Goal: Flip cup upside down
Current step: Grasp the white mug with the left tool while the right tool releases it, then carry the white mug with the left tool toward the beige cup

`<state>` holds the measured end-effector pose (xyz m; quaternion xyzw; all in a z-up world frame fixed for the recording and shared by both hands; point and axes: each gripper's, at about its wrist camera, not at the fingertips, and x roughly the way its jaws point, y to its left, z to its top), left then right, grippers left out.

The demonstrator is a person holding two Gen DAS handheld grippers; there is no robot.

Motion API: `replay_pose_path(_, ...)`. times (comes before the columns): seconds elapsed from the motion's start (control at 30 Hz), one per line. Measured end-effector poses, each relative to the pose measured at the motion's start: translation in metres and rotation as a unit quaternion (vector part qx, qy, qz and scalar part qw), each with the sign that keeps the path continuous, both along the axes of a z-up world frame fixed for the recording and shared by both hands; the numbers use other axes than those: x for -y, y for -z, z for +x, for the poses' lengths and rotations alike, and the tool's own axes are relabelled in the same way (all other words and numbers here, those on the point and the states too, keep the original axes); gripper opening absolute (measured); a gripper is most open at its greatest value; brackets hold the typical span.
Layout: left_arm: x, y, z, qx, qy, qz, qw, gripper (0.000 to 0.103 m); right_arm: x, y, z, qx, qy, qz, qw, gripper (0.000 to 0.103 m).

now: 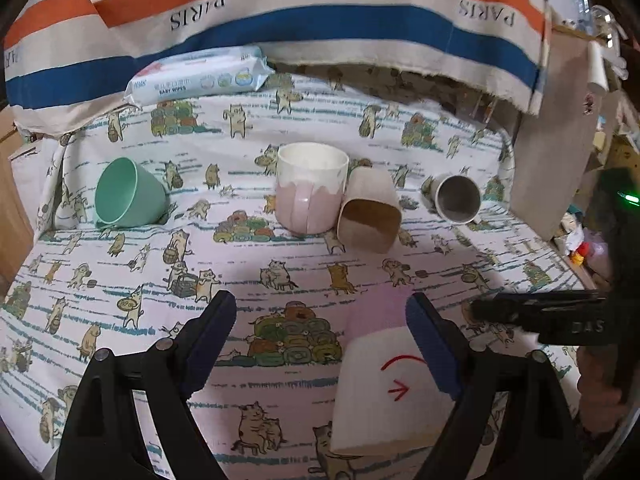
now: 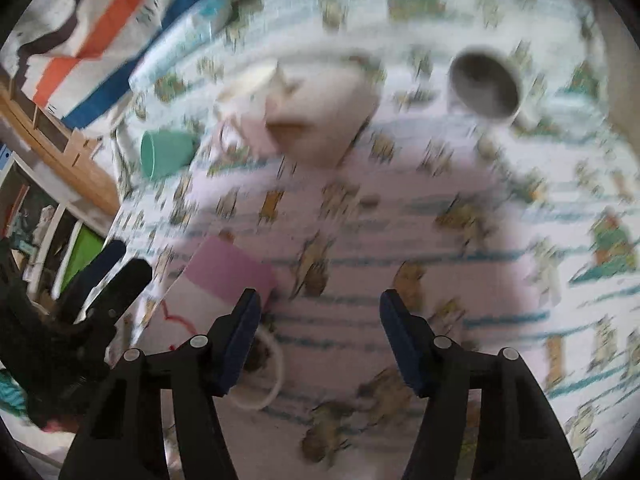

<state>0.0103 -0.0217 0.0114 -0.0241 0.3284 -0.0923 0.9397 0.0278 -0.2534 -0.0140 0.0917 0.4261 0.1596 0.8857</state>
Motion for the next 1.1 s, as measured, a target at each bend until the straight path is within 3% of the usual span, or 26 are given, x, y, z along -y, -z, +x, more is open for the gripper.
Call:
replay_pose_path(0.13, 0.020, -0.006, 0.005, -0.001, 0.006, 0.045, 0.9990, 0.086, 0.022, -0.011, -0.017, 0.093, 0.039, -0.023, 0.995, 0.081)
replay_pose_path(0.2, 0.032, -0.008, 0.010, -0.014, 0.016, 0.066, 0.9976, 0.086, 0.033, -0.014, -0.022, 0.116, 0.051, -0.021, 0.992, 0.085)
replay_pose_path(0.33, 0.055, 0.000, 0.028, -0.087, 0.037, 0.097, 0.9907, 0.086, 0.050, -0.014, -0.022, 0.136, 0.096, -0.052, 0.985, 0.087)
replay_pose_path(0.47, 0.064, 0.010, 0.041, -0.134, 0.035, 0.089, 0.9863, 0.086, 0.063, -0.012, -0.026, 0.200, 0.155, -0.074, 0.965, 0.089)
replay_pose_path(0.6, 0.065, 0.018, 0.050, -0.174, 0.042, 0.068, 0.9816, 0.085, 0.064, -0.015, -0.029, 0.252, 0.164, -0.080, 0.950, 0.098)
replay_pose_path(0.73, 0.067, 0.032, 0.061, -0.226, 0.046, 0.063, 0.9709, 0.064, 0.056, -0.021, -0.034, 0.276, 0.152, -0.087, 0.945, 0.102)
replay_pose_path(0.9, 0.063, 0.036, 0.069, -0.249, 0.041, 0.040, 0.9668, 0.064, 0.039, -0.027, -0.040, 0.296, 0.138, -0.113, 0.938, 0.102)
replay_pose_path(1.1, 0.057, 0.033, 0.070, -0.244, 0.048, 0.028, 0.9682, 0.064, 0.034, -0.023, -0.037, 0.282, 0.131, -0.118, 0.943, 0.102)
